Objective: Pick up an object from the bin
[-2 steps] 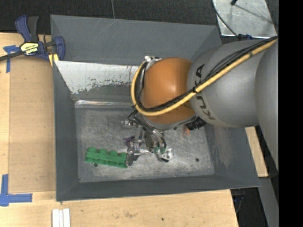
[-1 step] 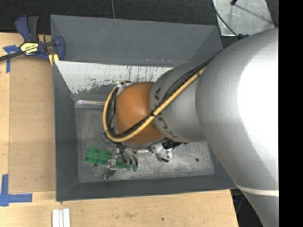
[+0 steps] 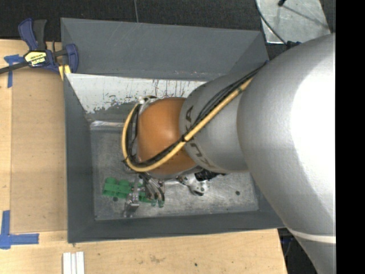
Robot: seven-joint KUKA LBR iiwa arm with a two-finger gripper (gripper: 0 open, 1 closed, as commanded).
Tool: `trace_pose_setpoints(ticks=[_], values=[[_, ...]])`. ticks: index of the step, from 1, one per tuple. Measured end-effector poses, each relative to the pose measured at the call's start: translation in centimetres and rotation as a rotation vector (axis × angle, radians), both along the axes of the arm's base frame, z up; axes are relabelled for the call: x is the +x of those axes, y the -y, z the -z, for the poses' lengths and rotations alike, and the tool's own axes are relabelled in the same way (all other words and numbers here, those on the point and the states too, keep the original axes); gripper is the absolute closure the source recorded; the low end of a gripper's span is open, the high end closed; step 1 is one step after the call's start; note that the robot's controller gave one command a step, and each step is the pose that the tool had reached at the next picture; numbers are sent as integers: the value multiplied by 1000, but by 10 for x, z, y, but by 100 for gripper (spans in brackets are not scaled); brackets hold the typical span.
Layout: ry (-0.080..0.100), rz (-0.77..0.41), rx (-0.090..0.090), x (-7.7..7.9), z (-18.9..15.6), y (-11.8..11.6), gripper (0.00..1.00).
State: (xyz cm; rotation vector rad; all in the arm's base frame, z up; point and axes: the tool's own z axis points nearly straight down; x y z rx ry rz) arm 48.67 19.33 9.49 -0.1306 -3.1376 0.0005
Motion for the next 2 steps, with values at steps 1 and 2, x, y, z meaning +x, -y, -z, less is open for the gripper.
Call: trace_pose_setpoints(ticks=[1, 2], values=[[6, 47, 3, 3, -33, -5, 0], [5, 122, 2, -1, 26, -18, 0]])
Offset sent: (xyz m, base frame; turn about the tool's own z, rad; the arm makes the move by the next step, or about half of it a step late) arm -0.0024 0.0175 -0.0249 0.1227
